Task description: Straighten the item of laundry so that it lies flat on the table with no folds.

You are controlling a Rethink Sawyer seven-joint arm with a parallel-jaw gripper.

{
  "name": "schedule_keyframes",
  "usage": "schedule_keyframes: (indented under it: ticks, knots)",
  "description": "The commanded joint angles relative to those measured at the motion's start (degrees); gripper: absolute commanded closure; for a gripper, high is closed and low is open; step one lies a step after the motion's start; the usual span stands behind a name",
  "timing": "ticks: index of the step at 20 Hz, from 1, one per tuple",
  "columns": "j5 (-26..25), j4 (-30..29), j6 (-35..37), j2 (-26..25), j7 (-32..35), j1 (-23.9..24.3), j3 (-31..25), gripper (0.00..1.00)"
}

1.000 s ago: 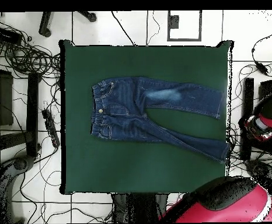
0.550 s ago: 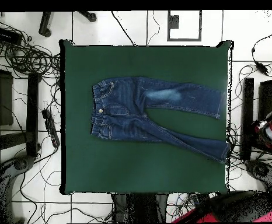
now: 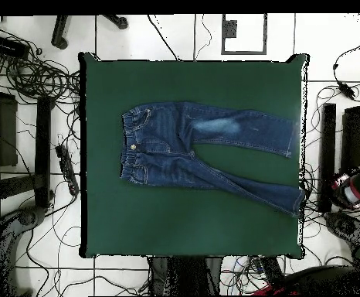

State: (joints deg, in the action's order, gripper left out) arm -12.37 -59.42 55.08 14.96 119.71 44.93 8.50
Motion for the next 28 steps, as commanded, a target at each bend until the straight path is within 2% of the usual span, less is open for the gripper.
schedule_keyframes:
  ticks: [1,15,28]
  knots:
    - [2.7,-14.4,-3.8,0.8,-1.9,-2.6,-8.8,1.0]
    - [0.9,-23.4,-10.9,3.8,-2.3,-0.2,-10.2,1.0]
    - [1.7,-33.4,-17.9,7.3,-1.7,1.8,-12.9,1.0]
